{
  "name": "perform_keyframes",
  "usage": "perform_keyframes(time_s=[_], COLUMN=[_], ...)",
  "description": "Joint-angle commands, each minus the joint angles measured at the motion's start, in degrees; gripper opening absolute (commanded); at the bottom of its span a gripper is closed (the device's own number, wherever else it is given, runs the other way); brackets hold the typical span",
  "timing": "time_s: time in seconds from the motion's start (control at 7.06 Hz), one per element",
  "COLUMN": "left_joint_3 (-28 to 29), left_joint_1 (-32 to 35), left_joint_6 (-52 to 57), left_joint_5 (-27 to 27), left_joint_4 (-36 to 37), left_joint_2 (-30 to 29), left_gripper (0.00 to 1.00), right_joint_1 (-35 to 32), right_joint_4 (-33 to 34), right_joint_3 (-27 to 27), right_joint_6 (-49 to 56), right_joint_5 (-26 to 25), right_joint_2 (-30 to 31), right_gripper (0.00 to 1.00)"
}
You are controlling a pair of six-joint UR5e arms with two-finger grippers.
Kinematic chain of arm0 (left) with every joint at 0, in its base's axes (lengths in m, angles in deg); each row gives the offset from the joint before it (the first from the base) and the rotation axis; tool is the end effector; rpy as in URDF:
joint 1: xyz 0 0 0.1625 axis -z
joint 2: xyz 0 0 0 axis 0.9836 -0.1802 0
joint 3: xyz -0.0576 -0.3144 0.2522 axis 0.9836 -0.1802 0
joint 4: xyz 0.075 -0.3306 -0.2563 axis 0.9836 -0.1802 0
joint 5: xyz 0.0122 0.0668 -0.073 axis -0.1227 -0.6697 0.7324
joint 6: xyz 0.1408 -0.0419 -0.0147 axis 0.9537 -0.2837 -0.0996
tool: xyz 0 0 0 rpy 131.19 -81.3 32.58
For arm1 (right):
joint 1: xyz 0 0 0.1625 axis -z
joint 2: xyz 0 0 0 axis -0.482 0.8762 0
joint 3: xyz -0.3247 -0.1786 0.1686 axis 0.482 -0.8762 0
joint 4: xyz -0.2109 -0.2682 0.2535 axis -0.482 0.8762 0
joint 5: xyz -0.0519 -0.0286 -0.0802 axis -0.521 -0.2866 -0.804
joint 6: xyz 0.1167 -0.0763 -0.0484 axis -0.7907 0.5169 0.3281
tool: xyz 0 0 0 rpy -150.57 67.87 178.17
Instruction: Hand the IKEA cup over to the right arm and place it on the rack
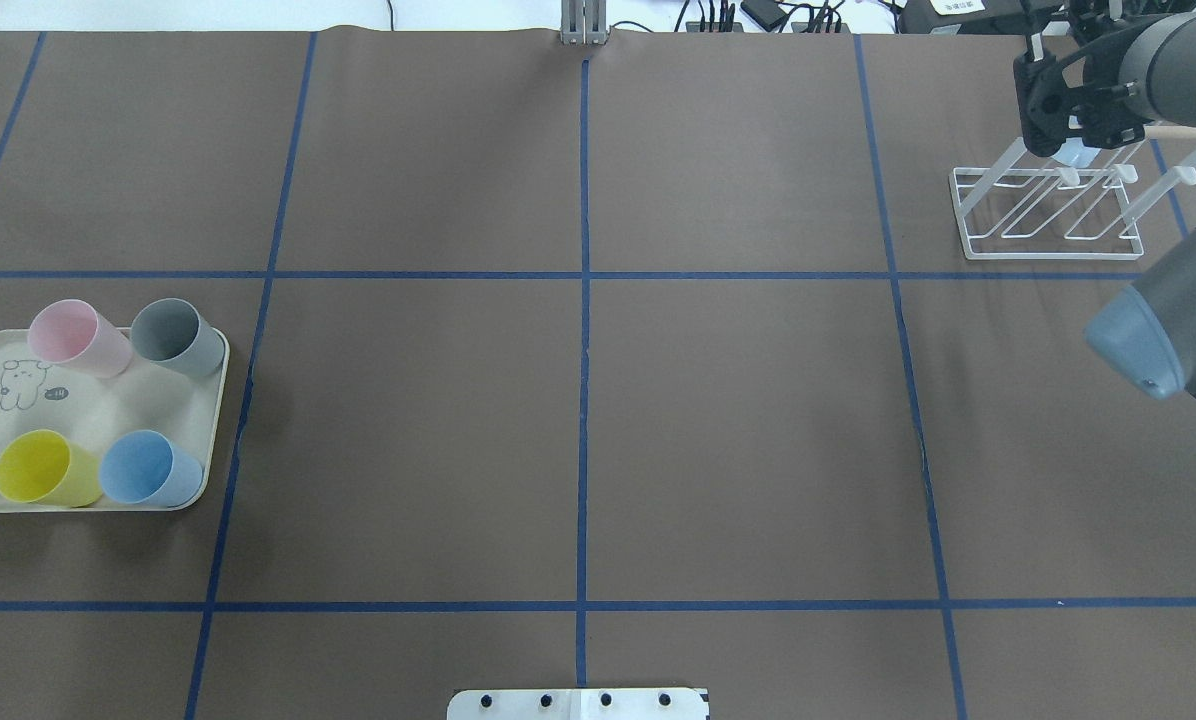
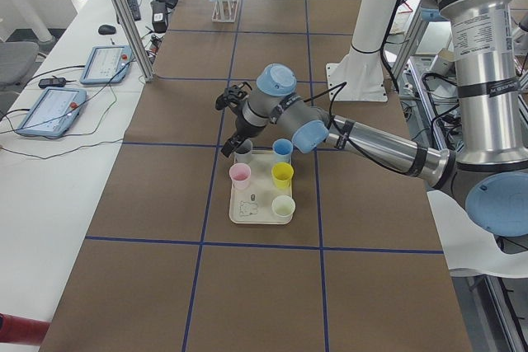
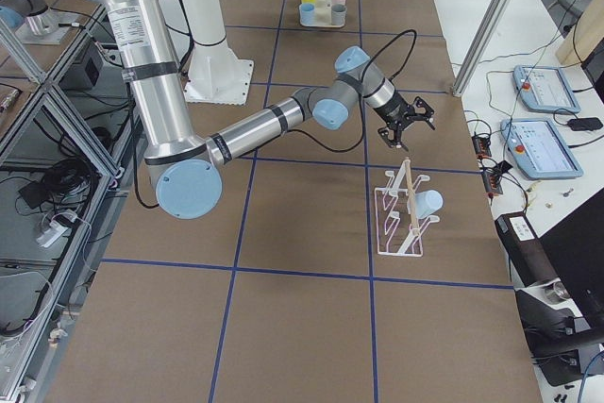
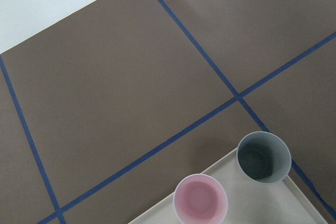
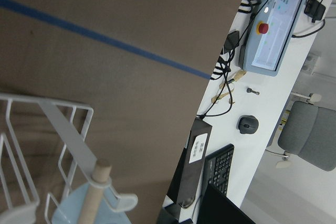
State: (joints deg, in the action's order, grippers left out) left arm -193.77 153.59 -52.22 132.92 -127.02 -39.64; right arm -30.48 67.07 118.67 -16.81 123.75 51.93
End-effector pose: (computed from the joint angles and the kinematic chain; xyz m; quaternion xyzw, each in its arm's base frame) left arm 0.0802 -0.4591 0.4718 0.3095 0.3549 0.1547 0.8685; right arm -0.2079 -0.6099 0.3784 0.4397 0.0839 -0.5964 0.6663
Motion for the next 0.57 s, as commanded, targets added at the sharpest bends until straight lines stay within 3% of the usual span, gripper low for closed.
perform_keyframes(time_s=[0.0,0.14,0.28,0.43], left_joint_3=[9.85,14.51,15.61,15.62], left_joint_1=[-0.66,-1.1,-4.24,-9.84], left_joint_6=[-8.8,-13.7,-19.06,-25.9], left_joint_5=[-3.82,-3.92,-4.87,-9.84], left_joint_4=[-15.17,-22.29,-24.62,-24.73], left_joint_2=[0.56,0.3,-0.22,-1.62], left_gripper=[1.0,1.0,1.0,1.0], right_joint_1=[0.23,1.62,5.29,8.03], right_joint_4=[1.36,0.92,0.92,0.92], right_joint_3=[7.46,9.75,11.86,12.23], right_joint_6=[-26.42,-40.55,-51.92,-56.73], right_joint_5=[12.59,17.96,19.06,19.07], right_joint_2=[1.57,1.57,1.4,0.78], right_gripper=[0.98,0.99,0.99,0.99])
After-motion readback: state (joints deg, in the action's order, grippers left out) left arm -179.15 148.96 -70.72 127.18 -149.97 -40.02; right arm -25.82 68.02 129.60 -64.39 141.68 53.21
